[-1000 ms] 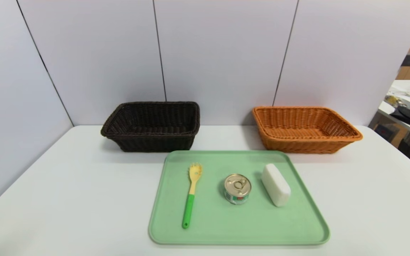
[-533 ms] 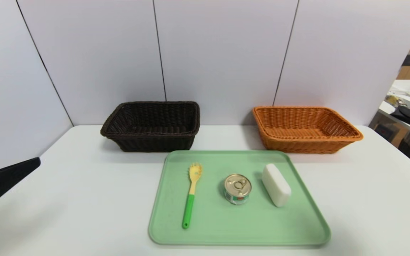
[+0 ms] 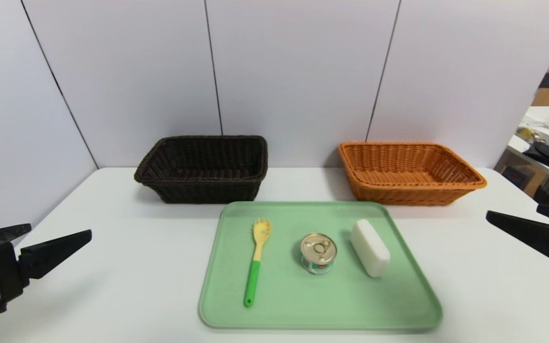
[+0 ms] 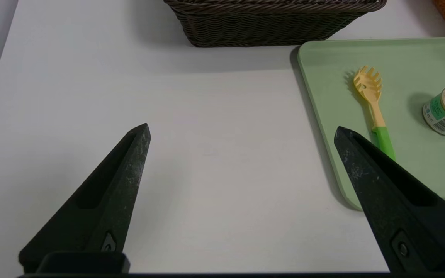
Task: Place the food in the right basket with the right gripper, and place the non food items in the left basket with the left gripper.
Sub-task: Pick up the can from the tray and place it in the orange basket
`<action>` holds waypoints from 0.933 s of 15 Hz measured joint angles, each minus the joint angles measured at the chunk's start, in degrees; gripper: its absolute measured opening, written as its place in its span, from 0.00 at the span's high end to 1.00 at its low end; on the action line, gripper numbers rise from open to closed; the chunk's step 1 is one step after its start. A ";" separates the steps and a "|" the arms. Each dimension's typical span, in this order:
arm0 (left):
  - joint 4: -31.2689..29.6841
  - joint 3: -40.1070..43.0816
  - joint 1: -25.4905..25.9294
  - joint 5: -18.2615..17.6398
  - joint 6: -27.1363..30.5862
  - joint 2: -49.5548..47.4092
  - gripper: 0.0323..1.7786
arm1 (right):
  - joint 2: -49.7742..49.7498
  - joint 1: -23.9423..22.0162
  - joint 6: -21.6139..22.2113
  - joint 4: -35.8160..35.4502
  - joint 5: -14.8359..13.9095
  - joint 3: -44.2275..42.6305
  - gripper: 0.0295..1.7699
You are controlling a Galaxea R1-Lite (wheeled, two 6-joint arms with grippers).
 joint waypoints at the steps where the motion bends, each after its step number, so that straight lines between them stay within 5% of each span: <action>1: 0.05 0.00 -0.04 0.00 -0.02 0.13 0.05 | 1.05 2.08 1.74 -0.85 -2.51 0.05 0.04; 9: 0.18 0.61 -0.06 -0.12 0.11 0.16 0.05 | 7.38 8.66 2.82 -0.72 -8.24 -1.57 0.04; 14: 0.79 0.44 -0.11 -0.04 0.22 0.16 0.05 | 9.86 10.47 2.99 -0.41 -8.90 -3.15 0.04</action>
